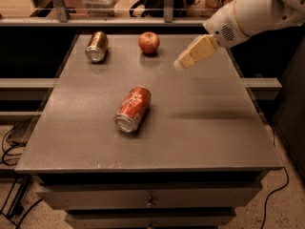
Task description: Pick apple
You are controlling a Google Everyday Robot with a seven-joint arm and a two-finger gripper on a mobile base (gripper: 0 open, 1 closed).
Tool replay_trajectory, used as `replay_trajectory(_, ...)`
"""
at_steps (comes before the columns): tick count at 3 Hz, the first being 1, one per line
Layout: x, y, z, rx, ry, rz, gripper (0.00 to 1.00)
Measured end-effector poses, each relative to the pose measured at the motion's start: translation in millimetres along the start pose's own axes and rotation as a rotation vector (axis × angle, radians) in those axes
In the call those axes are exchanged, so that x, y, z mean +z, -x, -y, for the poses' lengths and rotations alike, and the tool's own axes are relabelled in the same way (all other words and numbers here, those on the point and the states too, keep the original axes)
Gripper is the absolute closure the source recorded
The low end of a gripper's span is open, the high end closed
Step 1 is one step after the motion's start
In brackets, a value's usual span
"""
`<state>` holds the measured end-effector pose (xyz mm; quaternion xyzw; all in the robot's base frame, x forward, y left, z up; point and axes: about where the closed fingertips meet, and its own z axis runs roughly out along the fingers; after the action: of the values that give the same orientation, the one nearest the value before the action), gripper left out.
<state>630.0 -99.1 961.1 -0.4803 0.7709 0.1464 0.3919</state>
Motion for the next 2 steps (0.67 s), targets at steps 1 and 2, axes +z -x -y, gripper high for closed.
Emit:
replay_trajectory(1, 40.2, 8.6, 17.0, 0.067, -0.008, 0.054, 0.0)
replay_trajectory(2, 40.3, 8.6, 16.9, 0.067, -0.008, 0.054, 0.0)
